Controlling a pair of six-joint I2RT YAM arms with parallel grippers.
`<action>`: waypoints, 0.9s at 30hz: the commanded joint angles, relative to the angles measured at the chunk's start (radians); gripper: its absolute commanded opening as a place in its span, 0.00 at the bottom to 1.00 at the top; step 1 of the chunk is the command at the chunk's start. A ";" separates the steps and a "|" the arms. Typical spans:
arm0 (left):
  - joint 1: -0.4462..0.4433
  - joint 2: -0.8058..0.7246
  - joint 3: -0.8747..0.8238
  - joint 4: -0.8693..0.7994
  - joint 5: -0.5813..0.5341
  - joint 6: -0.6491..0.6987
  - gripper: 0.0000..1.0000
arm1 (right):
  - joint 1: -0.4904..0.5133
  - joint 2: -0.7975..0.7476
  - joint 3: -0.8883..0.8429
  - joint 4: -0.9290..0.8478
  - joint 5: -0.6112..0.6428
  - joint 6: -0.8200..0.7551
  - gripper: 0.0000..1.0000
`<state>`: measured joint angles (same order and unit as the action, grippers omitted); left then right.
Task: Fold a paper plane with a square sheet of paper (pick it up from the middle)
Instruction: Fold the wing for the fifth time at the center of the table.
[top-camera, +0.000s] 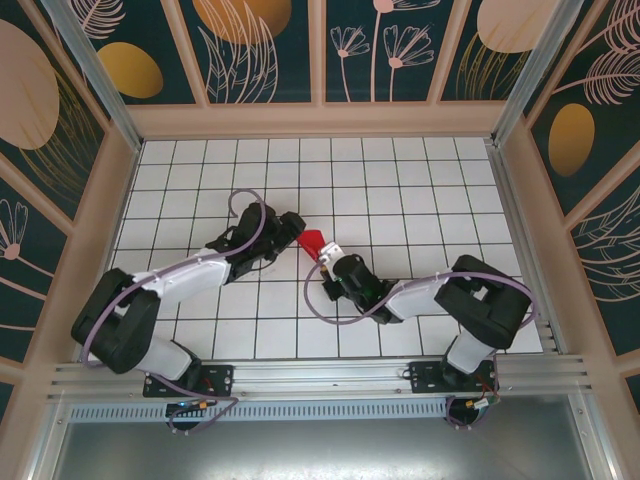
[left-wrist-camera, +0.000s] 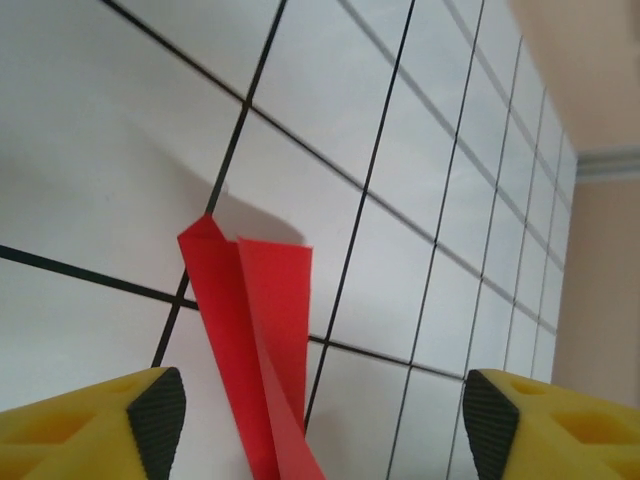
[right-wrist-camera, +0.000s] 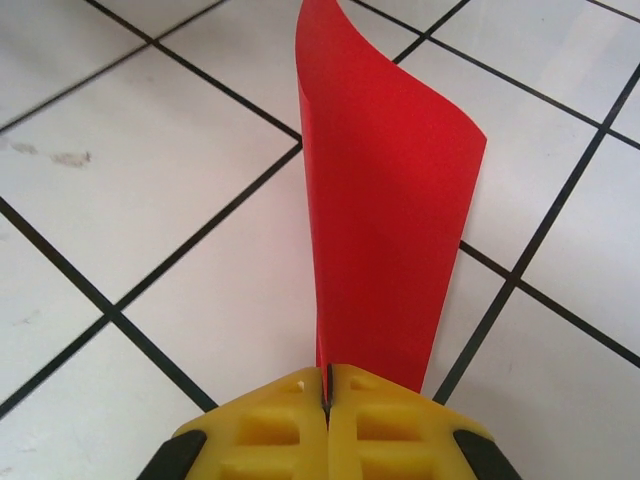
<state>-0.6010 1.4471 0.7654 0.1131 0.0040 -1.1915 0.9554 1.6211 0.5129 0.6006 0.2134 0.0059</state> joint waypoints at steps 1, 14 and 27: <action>0.000 -0.044 -0.032 -0.072 -0.091 0.010 0.77 | -0.041 -0.045 -0.035 0.071 -0.156 0.082 0.00; 0.000 0.028 0.008 -0.058 -0.022 0.021 0.76 | -0.152 0.000 -0.057 0.108 -0.411 0.246 0.00; 0.000 0.071 0.022 -0.047 0.021 0.026 0.76 | -0.274 0.059 -0.048 0.146 -0.658 0.433 0.00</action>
<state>-0.6010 1.5028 0.7643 0.0738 0.0071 -1.1824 0.7017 1.6569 0.4683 0.6933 -0.3401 0.3702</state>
